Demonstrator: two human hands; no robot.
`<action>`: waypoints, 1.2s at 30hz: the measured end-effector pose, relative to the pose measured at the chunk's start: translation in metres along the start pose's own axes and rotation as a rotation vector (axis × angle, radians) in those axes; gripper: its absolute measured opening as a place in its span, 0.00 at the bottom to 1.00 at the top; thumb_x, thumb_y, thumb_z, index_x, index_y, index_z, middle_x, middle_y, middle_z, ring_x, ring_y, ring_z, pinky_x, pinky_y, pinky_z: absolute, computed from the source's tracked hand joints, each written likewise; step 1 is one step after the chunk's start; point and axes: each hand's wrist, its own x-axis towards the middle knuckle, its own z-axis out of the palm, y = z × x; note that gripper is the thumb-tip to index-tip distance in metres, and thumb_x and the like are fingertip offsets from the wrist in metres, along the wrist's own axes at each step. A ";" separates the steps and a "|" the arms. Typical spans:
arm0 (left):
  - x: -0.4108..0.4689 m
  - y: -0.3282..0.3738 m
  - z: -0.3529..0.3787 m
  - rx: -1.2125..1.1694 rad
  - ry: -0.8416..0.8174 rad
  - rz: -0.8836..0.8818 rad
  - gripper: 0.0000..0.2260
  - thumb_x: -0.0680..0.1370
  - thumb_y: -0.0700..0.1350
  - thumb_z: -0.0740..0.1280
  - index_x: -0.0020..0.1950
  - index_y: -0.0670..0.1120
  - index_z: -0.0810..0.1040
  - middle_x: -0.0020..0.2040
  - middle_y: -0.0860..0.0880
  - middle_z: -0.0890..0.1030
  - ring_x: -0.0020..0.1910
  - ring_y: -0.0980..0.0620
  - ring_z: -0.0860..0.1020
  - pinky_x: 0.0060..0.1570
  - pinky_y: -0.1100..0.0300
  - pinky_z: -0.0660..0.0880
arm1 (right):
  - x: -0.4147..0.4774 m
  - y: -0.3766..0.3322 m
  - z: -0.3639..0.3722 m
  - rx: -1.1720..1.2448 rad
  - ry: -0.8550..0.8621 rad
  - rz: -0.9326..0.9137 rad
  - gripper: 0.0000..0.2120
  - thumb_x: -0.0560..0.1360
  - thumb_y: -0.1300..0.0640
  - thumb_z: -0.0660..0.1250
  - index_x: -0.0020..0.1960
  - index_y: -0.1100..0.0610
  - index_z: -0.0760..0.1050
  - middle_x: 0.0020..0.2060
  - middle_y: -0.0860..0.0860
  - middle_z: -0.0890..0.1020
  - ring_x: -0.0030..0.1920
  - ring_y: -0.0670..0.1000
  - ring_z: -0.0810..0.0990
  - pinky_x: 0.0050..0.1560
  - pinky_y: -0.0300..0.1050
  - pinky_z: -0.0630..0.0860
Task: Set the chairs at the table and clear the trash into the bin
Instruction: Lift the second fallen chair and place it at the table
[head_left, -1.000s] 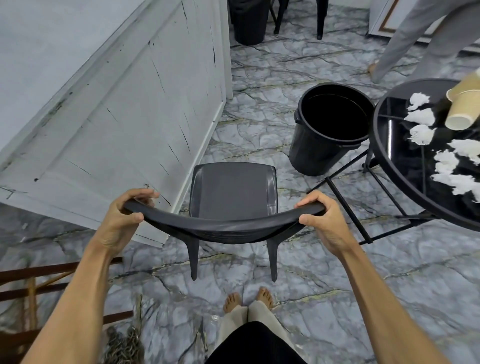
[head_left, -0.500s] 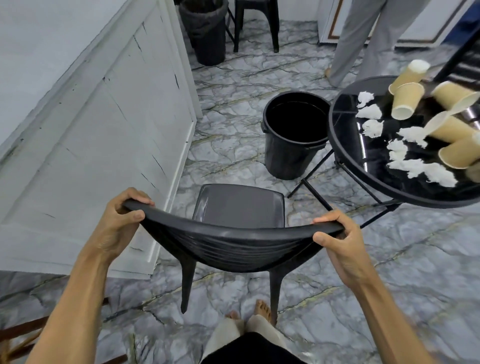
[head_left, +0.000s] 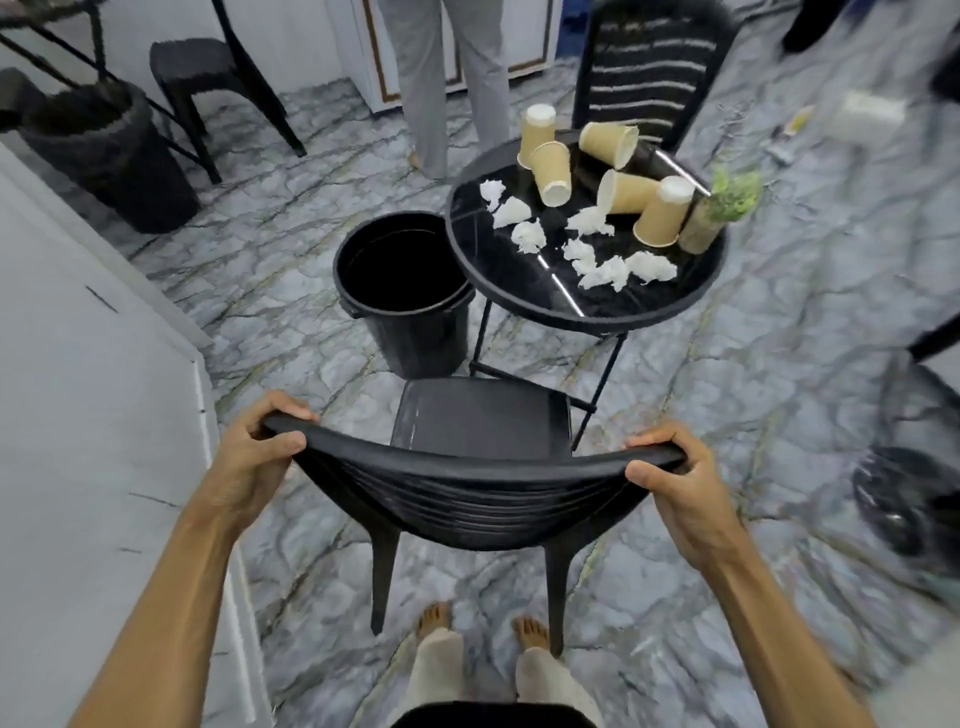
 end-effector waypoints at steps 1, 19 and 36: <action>0.012 0.001 0.000 0.002 -0.032 -0.002 0.19 0.55 0.51 0.83 0.39 0.49 0.81 0.40 0.50 0.79 0.41 0.52 0.78 0.42 0.64 0.75 | -0.002 0.000 0.002 0.001 0.024 -0.007 0.23 0.48 0.41 0.85 0.36 0.50 0.81 0.34 0.48 0.81 0.36 0.48 0.80 0.39 0.38 0.77; 0.137 -0.005 -0.011 -0.032 -0.330 -0.036 0.19 0.55 0.53 0.84 0.38 0.48 0.81 0.39 0.50 0.81 0.40 0.54 0.80 0.41 0.64 0.77 | 0.010 0.027 0.031 -0.012 0.300 -0.098 0.23 0.51 0.41 0.84 0.37 0.51 0.80 0.34 0.51 0.79 0.38 0.51 0.77 0.40 0.39 0.75; 0.169 -0.012 -0.014 -0.035 -0.331 -0.065 0.18 0.55 0.53 0.83 0.37 0.49 0.80 0.40 0.51 0.79 0.41 0.54 0.79 0.41 0.64 0.77 | 0.043 0.030 0.030 0.006 0.284 -0.103 0.11 0.62 0.66 0.71 0.35 0.50 0.80 0.32 0.47 0.80 0.36 0.47 0.78 0.40 0.37 0.75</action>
